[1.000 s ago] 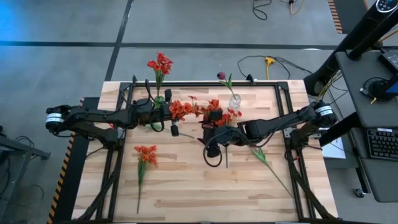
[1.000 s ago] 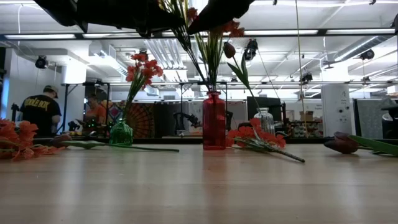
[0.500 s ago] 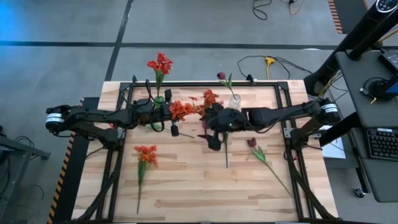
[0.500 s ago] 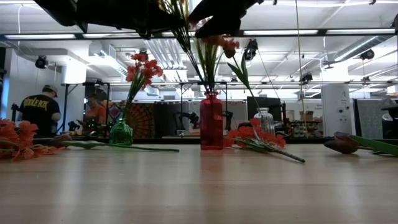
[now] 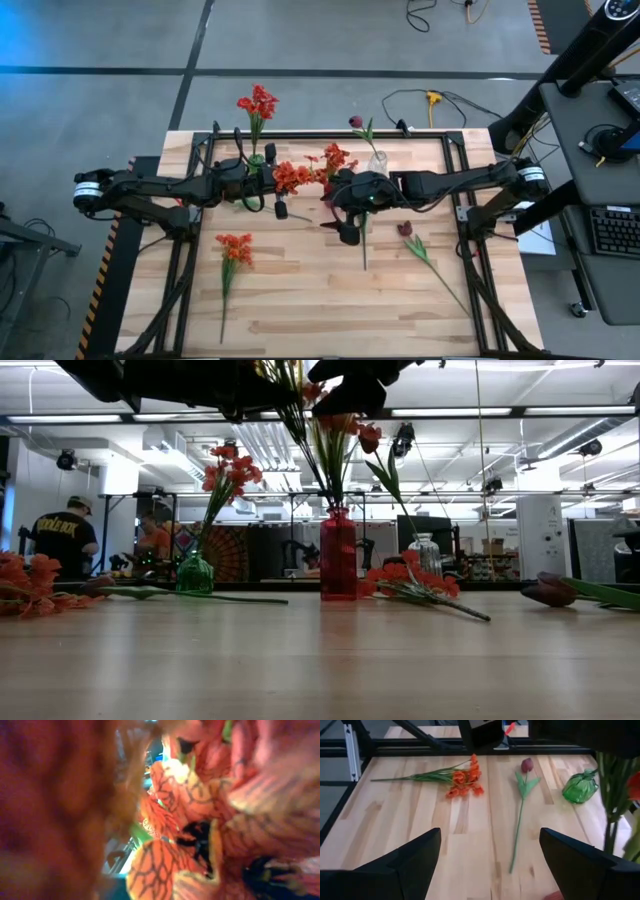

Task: Sort flowers into vase by color
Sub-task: Put the top orange flowers into the red vase

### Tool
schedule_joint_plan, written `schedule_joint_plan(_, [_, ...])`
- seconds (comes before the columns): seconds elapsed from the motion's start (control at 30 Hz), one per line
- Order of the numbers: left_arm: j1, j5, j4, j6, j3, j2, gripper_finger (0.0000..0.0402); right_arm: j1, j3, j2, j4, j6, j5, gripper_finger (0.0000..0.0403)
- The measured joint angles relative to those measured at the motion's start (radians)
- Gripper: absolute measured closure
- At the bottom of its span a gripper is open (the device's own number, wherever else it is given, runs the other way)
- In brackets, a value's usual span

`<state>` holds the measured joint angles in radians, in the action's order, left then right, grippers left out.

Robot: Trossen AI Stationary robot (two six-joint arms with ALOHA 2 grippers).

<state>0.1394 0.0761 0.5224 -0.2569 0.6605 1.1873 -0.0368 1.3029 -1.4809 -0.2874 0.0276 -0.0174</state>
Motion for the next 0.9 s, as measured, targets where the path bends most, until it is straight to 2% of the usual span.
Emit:
schedule_joint_plan(0.33, [0.000, 0.000, -0.001, 0.000, 0.000, 0.000, 0.0390, -0.014, -0.005, 0.006, -0.011, -0.012, 0.009, 0.0074])
schedule_joint_plan(0.63, [0.000, 0.000, -0.007, 0.000, 0.000, 0.000, 0.0390, -0.010, -0.005, 0.093, -0.007, -0.023, 0.014, 0.0068])
schedule_joint_plan(0.8, [0.000, 0.000, 0.008, 0.000, 0.000, 0.000, 0.0390, -0.011, -0.012, 0.070, -0.016, -0.044, 0.026, 0.0071])
schedule_joint_plan(0.9, [0.000, 0.000, 0.006, 0.000, 0.000, 0.000, 0.0390, -0.011, -0.016, 0.042, -0.028, -0.110, 0.026, 0.0071])
